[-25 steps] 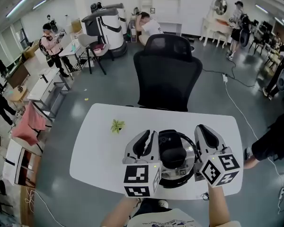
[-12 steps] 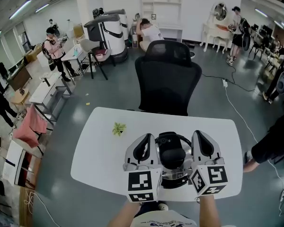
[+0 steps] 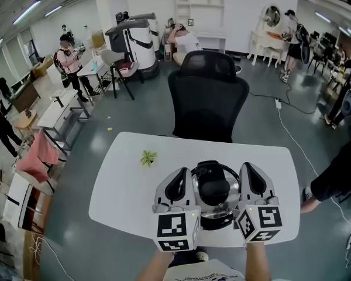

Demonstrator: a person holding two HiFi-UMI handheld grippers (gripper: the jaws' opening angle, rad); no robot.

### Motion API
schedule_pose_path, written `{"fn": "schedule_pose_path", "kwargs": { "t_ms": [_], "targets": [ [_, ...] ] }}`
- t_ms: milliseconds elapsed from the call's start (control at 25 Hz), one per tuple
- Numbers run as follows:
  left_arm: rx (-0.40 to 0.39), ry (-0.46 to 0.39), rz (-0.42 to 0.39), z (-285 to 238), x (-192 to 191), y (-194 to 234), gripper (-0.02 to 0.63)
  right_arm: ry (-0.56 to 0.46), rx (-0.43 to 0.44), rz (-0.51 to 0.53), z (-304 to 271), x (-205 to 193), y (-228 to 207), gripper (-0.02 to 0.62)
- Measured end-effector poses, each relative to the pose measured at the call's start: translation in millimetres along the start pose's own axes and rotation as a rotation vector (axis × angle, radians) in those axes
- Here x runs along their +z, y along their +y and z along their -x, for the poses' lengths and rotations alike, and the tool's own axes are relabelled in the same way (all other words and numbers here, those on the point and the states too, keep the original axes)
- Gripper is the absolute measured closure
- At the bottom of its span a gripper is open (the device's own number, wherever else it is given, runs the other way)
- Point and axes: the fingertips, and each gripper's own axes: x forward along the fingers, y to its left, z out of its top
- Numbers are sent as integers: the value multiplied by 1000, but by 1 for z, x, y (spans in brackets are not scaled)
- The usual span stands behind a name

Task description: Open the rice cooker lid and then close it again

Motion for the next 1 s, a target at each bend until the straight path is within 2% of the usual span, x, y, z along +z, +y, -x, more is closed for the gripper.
{"fn": "schedule_pose_path", "kwargs": {
  "t_ms": [1000],
  "targets": [
    [5,6,11,7,-2,-9,592,19,1,-22,11,-6,-8,584]
  ]
}}
